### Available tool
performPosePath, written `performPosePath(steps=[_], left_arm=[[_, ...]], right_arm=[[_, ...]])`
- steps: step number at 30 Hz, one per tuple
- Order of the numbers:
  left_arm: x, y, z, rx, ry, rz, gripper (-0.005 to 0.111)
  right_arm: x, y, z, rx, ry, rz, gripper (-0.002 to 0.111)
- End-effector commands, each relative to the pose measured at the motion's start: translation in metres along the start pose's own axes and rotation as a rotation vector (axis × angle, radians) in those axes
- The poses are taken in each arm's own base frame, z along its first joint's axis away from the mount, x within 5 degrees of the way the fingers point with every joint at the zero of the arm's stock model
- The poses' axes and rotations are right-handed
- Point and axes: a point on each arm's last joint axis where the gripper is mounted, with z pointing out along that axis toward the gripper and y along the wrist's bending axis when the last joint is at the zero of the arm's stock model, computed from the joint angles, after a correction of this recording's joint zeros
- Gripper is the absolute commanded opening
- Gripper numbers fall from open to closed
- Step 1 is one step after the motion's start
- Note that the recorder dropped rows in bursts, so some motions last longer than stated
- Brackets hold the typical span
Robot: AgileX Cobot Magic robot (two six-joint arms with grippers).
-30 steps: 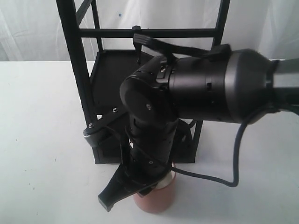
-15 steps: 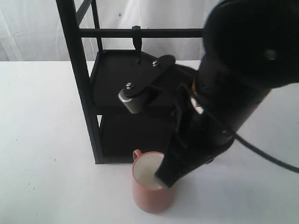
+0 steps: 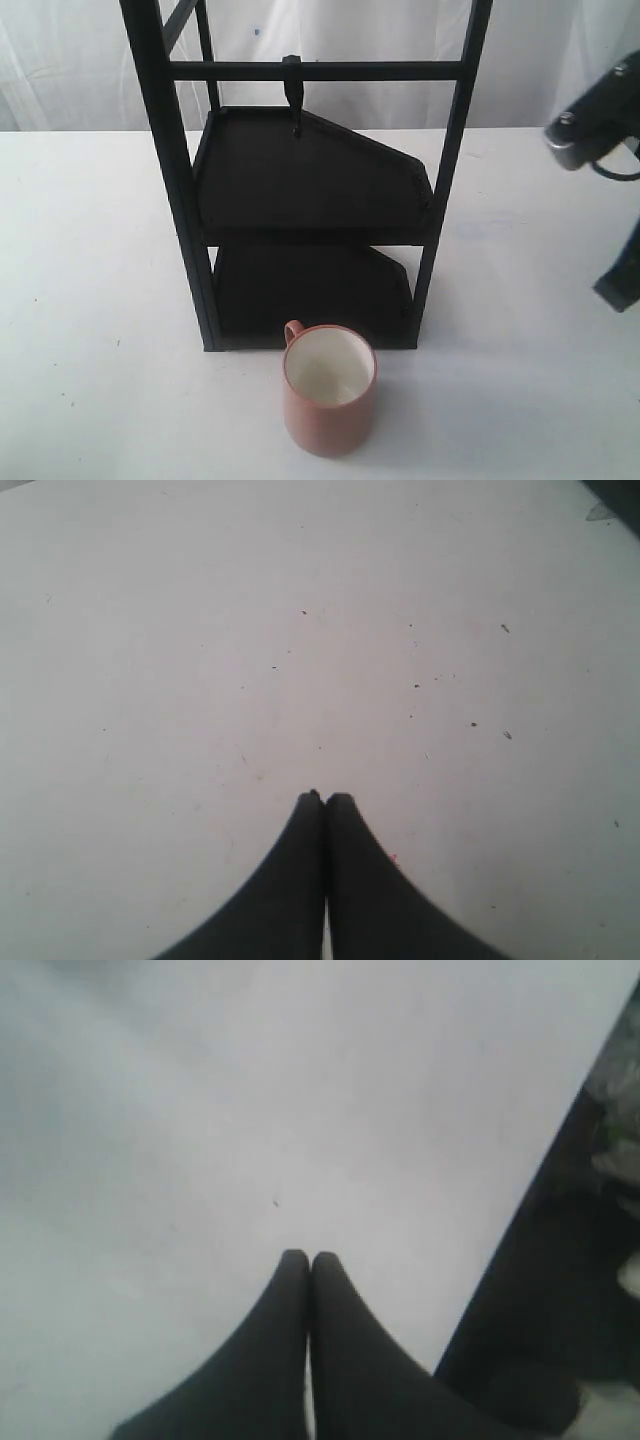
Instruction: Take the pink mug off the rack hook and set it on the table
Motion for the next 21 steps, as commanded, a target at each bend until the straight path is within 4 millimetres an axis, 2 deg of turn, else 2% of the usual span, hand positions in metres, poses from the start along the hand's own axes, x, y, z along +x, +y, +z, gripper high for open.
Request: performPosePath(steps=[1, 5, 8, 10, 12, 15, 21], left_arm=[[0.003, -0.001, 0.0, 0.006, 0.023, -0.007, 0.0], [0.003, -0.001, 0.0, 0.006, 0.023, -0.007, 0.0], [0.003, -0.001, 0.0, 0.006, 0.023, -0.007, 0.0], [0.003, -0.001, 0.0, 0.006, 0.023, -0.007, 0.0], [0.003, -0.001, 0.0, 0.006, 0.023, -0.007, 0.0], [0.003, -0.001, 0.0, 0.006, 0.023, -0.007, 0.0], [0.003, -0.001, 0.0, 0.006, 0.023, -0.007, 0.0]], right_arm=[[0.032, -0.029, 0.029, 0.013, 0.165, 0.186, 0.0], [0.054, -0.035, 0.048, -0.026, 0.24, 0.442, 0.0], [0.061, -0.029, 0.055, -0.037, 0.098, 0.586, 0.0], [0.069, -0.022, 0.051, -0.022, -0.051, 0.616, 0.0], [0.078, -0.015, 0.04, -0.017, -0.25, 0.642, 0.0], [0.098, -0.006, 0.009, 0.035, -0.582, 0.67, 0.0], [0.157, 0.016, -0.053, 0.152, -0.979, 0.702, 0.0]])
